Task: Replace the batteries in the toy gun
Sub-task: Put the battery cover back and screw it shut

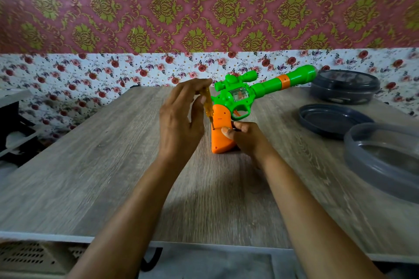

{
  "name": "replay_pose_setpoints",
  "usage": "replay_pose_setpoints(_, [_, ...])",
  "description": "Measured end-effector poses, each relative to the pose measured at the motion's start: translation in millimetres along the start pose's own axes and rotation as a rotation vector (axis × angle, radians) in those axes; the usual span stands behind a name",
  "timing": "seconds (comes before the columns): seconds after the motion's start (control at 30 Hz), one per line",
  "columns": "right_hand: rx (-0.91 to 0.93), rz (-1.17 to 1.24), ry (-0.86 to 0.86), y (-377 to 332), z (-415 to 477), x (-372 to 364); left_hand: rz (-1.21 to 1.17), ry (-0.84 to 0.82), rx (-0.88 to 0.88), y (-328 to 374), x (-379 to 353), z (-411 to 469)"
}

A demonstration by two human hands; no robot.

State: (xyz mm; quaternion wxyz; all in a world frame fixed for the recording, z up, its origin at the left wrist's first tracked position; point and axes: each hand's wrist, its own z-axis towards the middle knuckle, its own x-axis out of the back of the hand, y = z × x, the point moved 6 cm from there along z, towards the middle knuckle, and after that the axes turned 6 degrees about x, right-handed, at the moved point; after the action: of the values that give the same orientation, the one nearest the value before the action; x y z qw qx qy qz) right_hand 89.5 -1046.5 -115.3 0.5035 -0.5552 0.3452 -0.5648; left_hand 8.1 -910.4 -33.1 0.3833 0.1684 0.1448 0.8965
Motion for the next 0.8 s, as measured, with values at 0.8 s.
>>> replay_pose_setpoints(0.8, [-0.016,0.013,-0.008,0.7,2.3,-1.3,-0.295,-0.195,0.146,-10.5,-16.3,-3.7])
